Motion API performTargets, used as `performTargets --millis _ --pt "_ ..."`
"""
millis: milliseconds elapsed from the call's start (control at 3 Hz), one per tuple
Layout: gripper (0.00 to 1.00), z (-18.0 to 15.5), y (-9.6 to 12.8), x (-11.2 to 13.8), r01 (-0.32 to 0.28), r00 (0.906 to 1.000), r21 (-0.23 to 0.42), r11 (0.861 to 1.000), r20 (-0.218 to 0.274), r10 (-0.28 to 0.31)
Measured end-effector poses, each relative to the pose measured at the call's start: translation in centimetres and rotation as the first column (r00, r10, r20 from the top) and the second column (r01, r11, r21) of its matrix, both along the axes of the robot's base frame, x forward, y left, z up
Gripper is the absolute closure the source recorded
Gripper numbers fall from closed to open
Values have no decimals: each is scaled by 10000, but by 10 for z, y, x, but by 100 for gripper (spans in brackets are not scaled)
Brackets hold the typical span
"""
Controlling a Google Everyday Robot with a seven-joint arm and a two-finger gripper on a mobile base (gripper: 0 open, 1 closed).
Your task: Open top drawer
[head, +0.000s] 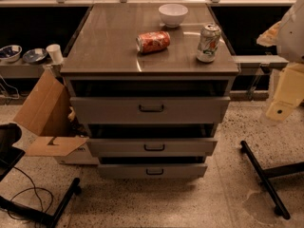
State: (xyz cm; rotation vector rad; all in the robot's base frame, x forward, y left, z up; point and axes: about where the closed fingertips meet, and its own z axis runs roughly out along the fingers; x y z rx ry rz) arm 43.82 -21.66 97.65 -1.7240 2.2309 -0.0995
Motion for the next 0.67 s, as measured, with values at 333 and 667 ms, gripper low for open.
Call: performTargets --millis 333,667 --pt "0 0 0 0 0 10000 0 10000 0 0" --pt "0 -14 3 10 -306 9994 167 9994 152 304"
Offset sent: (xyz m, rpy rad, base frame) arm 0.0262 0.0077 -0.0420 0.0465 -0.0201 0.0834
